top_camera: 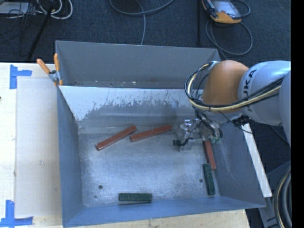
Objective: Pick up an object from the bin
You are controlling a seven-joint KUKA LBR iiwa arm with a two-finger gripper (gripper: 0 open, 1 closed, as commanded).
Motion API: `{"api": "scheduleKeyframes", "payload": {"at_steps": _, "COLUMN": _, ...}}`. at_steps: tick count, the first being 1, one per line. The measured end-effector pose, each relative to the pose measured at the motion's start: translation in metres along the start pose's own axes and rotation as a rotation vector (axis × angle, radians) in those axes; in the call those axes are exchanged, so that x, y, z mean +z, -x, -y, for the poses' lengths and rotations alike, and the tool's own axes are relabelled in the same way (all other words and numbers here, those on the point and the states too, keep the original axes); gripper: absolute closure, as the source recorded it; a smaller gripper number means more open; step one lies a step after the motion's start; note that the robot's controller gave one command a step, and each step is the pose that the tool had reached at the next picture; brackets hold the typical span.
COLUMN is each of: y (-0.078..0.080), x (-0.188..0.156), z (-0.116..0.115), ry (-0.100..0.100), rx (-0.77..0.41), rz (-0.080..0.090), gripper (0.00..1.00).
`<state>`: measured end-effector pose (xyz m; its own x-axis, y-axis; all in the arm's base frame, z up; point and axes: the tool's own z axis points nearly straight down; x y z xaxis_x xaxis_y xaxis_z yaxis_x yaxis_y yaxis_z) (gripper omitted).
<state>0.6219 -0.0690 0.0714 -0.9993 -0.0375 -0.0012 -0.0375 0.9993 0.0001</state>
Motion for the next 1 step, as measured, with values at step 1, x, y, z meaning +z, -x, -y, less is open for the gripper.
{"api": "scheduleKeyframes", "payload": {"at_steps": 1, "y": -0.0111, "x": -0.1404, "z": -0.0159, "ry": 0.000, "rx": 0.069, "rz": 0.008, "gripper": 1.00}}
